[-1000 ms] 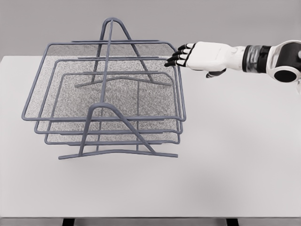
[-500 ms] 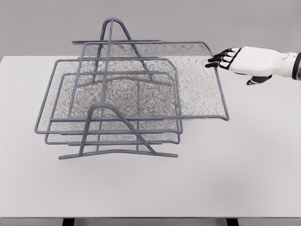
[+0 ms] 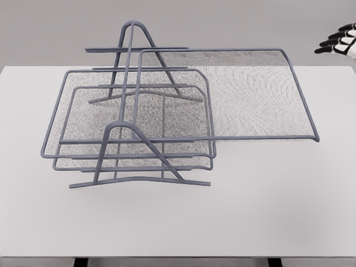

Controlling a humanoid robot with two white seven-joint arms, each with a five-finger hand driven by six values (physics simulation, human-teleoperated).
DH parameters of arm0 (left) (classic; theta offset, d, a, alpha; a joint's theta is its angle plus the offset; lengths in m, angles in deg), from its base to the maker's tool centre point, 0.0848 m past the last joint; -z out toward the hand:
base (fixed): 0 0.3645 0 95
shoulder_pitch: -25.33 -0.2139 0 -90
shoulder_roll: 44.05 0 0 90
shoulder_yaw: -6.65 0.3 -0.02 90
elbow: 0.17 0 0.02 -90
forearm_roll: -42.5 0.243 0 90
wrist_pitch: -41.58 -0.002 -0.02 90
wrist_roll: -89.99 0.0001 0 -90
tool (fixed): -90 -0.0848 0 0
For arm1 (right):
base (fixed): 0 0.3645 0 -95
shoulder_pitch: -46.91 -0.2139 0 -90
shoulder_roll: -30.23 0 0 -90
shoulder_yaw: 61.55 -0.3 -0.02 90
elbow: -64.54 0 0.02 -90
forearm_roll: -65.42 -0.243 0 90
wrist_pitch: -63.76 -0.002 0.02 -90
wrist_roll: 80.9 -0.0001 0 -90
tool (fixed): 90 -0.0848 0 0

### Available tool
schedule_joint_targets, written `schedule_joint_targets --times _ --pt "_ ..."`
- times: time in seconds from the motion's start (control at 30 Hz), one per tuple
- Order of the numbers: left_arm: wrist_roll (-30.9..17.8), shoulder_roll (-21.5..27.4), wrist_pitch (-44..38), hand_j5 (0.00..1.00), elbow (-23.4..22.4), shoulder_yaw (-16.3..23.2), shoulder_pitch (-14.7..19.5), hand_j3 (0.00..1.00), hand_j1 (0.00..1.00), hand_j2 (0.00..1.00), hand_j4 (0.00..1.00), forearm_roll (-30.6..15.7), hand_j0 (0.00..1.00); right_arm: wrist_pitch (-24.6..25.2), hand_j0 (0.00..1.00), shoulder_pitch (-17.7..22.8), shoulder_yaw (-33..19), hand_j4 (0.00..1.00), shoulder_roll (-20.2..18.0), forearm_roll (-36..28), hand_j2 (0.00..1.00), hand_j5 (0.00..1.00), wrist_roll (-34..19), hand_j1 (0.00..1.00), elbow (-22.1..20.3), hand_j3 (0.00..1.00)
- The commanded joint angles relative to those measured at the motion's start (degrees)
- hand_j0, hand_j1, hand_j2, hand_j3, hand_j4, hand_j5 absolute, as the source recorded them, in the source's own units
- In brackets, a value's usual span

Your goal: Pull out the upper folder box with right arm

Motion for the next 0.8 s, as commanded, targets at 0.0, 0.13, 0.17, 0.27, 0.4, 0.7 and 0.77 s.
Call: schedule_joint_targets --times 0.0,0.13,0.17,0.27,0.4,0.7,0.77 --pt "-0.1 0.0 0.0 1.00 -0.1 0.0 0.0 1.00 1.00 1.00 1.00 0.0 1.00 0.0 1.00 0.2 -0.3 1.00 -0.7 -6.2 1.00 1.00 0.1 1.00 -2.5 1.00" --pt "-0.1 0.0 0.0 1.00 0.0 0.0 0.0 1.00 1.00 1.00 1.00 0.0 1.00 0.0 1.00 -1.7 -0.9 1.00 8.1 -9.1 1.00 1.00 -0.3 1.00 -10.5 1.00" --pt "-0.1 0.0 0.0 1.00 0.0 0.0 0.0 1.00 1.00 1.00 1.00 0.0 1.00 0.0 1.00 -1.7 -1.0 1.00 7.0 -9.2 1.00 1.00 -0.3 1.00 -12.9 1.00" --pt "-0.1 0.0 0.1 1.00 0.0 0.0 0.0 1.00 1.00 1.00 1.00 0.0 1.00 0.0 1.00 -0.4 -1.2 1.00 6.3 -9.3 1.00 1.00 -0.2 1.00 -15.7 1.00" --pt "-0.1 0.0 0.0 1.00 0.0 0.0 0.0 1.00 1.00 1.00 1.00 0.0 1.00 0.0 1.00 -0.3 -2.9 1.00 6.4 -8.9 1.00 1.00 -0.5 1.00 -17.4 1.00" --pt "-0.1 0.0 -0.2 1.00 -0.1 0.0 0.0 1.00 1.00 1.00 1.00 0.0 1.00 0.0 1.00 1.4 -2.8 1.00 11.5 -8.9 1.00 1.00 -0.5 1.00 -17.7 1.00" --pt "-0.1 0.0 -0.2 1.00 -0.2 0.0 -0.6 1.00 1.00 1.00 1.00 0.0 1.00 0.0 1.00 1.5 -2.7 1.00 11.3 -8.9 1.00 1.00 -0.5 1.00 -17.7 1.00"
